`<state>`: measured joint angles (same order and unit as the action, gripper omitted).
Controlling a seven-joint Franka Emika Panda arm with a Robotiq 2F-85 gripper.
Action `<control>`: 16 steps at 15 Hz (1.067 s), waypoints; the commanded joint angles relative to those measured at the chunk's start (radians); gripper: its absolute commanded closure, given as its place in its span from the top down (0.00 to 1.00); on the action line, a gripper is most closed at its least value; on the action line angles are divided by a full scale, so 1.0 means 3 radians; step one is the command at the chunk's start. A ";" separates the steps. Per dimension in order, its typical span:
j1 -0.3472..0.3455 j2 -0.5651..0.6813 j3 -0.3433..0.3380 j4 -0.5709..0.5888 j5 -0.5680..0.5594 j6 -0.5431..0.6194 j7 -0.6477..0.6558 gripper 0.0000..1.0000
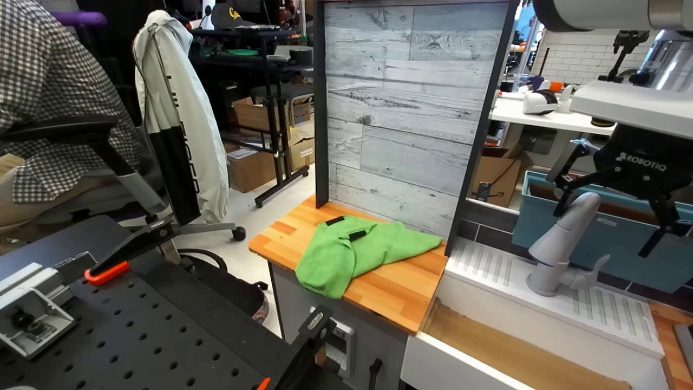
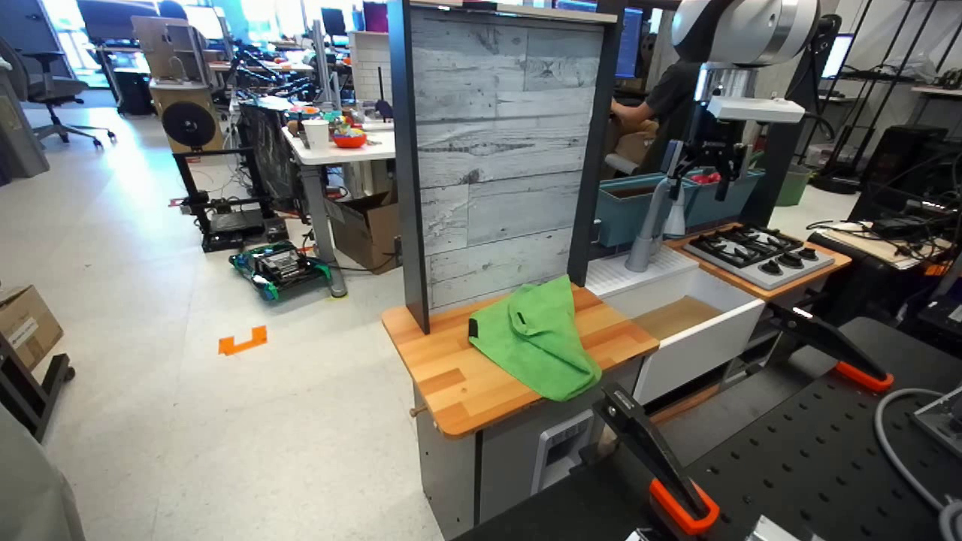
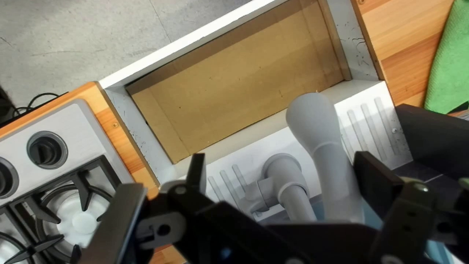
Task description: Slide the tap to the center of the sink
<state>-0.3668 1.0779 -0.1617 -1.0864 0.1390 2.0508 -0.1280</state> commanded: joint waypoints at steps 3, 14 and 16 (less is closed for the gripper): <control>0.0063 -0.0457 -0.0062 -0.0735 -0.0054 0.0522 -0.0118 1.00; 0.0144 -0.1506 0.0050 -0.2324 -0.0118 0.1581 -0.0089 1.00; 0.0149 -0.1752 0.0063 -0.2602 -0.0118 0.1691 -0.0104 1.00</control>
<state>-0.3277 0.7002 -0.1523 -1.6856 0.1153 2.4880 -0.1417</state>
